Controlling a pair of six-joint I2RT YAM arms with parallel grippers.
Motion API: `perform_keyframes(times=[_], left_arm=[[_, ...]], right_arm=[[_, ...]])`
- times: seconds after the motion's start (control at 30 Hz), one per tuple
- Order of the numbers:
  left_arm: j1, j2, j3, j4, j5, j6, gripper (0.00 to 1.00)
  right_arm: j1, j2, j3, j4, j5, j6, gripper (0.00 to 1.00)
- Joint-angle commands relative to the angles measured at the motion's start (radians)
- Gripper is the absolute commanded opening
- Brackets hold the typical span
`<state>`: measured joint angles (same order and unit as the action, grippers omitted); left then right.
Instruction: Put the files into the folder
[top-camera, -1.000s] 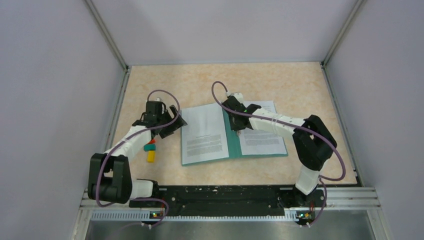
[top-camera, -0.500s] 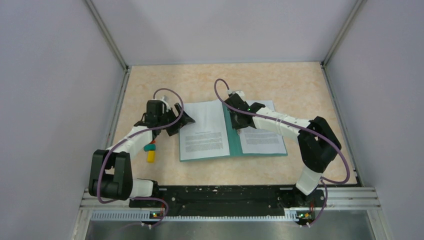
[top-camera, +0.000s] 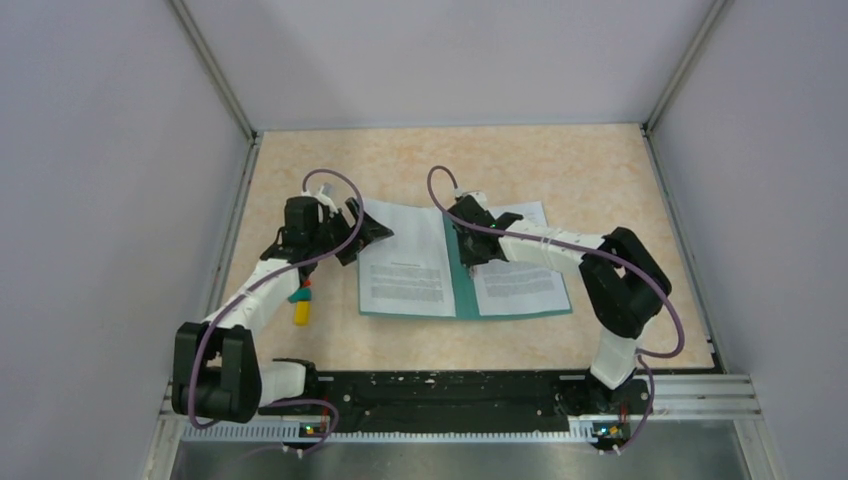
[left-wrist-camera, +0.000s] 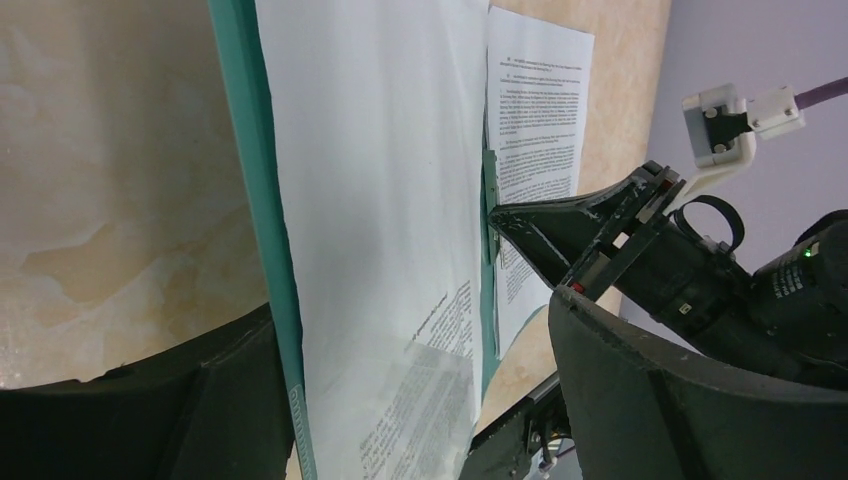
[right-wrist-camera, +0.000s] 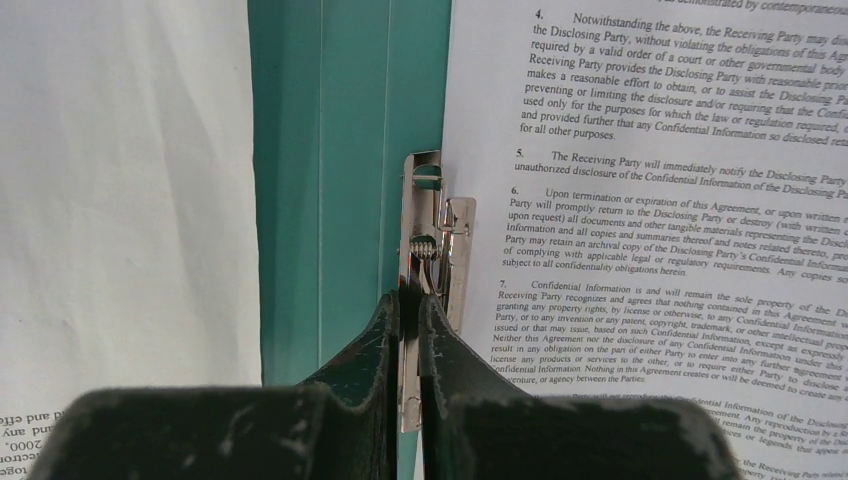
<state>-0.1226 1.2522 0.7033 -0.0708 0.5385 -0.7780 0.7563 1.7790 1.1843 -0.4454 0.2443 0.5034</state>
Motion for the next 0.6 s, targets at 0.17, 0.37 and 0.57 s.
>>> perform_keyframes(times=[0.17, 0.37, 0.57], left_arm=[[0.003, -0.057, 0.045, -0.058, 0.021, 0.024, 0.87], [0.002, -0.074, 0.1, -0.122, 0.03, 0.041, 0.87], [0.001, -0.103, 0.148, -0.184, 0.027, 0.049, 0.87]], right_arm=[[0.046, 0.07, -0.014, 0.135, -0.038, 0.1, 0.0], [0.082, 0.103, 0.0, 0.181, -0.058, 0.15, 0.0], [0.097, 0.138, 0.002, 0.274, -0.162, 0.215, 0.0]])
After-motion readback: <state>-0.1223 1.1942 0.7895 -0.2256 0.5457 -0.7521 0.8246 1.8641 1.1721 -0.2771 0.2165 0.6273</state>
